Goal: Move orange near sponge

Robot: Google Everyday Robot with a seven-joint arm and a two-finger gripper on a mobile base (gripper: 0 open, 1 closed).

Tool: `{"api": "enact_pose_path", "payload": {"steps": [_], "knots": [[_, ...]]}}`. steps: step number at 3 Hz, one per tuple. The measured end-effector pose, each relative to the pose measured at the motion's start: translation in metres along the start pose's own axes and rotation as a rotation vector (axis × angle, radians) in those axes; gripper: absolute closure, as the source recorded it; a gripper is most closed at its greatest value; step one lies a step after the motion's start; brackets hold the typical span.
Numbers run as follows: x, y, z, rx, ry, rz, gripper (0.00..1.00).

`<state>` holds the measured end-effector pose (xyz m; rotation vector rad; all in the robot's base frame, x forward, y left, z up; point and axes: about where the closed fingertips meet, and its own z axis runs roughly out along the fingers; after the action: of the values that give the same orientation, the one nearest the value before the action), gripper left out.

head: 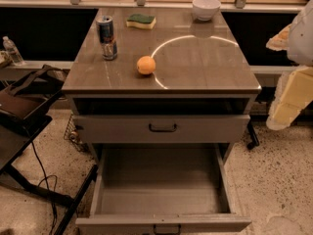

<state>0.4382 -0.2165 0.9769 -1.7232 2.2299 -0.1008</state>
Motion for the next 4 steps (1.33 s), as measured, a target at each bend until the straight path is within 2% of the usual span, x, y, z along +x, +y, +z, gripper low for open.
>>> {"api": "enact_pose_path", "payload": {"steps": [1, 2, 3, 4], "knots": [[0.000, 0.000, 0.000, 0.000, 0.000, 0.000, 0.00], [-0.015, -0.021, 0.000, 0.049, -0.167, 0.078, 0.00], [-0.041, -0.064, 0.009, 0.104, -0.480, 0.221, 0.00], [-0.075, -0.097, 0.021, 0.104, -0.730, 0.316, 0.00]]}}
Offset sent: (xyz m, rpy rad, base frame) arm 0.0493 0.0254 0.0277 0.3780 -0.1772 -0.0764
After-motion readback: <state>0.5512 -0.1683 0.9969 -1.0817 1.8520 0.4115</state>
